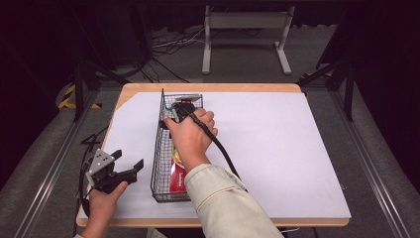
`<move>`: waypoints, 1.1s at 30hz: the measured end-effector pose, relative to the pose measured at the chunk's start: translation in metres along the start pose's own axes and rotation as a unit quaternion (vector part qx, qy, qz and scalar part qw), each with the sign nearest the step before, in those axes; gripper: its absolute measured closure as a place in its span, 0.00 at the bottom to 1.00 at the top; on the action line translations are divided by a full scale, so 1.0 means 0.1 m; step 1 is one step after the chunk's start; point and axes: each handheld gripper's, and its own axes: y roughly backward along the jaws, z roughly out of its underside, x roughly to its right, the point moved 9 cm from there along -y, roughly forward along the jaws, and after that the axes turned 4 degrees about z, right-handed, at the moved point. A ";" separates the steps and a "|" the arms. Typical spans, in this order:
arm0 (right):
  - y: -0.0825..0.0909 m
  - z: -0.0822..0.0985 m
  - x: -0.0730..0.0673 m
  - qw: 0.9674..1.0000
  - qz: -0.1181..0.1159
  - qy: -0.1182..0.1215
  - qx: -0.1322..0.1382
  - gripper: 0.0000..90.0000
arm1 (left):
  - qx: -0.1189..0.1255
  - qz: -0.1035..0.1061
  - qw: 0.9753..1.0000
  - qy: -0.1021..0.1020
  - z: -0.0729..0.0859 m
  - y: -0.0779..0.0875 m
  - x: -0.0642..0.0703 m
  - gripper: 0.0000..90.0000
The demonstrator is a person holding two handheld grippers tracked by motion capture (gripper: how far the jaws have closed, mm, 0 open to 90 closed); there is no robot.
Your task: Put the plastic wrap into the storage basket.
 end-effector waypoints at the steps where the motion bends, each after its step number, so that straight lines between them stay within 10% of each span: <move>1: 0.03 -0.02 0.01 1.000 0.000 0.003 0.002 0.27 | 0.000 -0.001 1.000 0.000 0.00 0.00 0.00 0.15; 14: 0.32 -0.14 0.13 0.999 -0.009 0.045 0.023 0.24 | 0.002 -0.002 1.000 0.004 0.00 0.00 -0.02 0.15; 19: 0.38 -0.19 0.26 0.992 -0.009 0.118 0.047 0.26 | 0.001 -0.002 1.000 0.001 -0.01 0.00 -0.01 0.15; 33: 0.77 -0.28 0.83 0.980 -0.040 0.175 0.088 0.25 | -0.001 -0.001 1.000 0.002 -0.02 -0.01 -0.03 0.15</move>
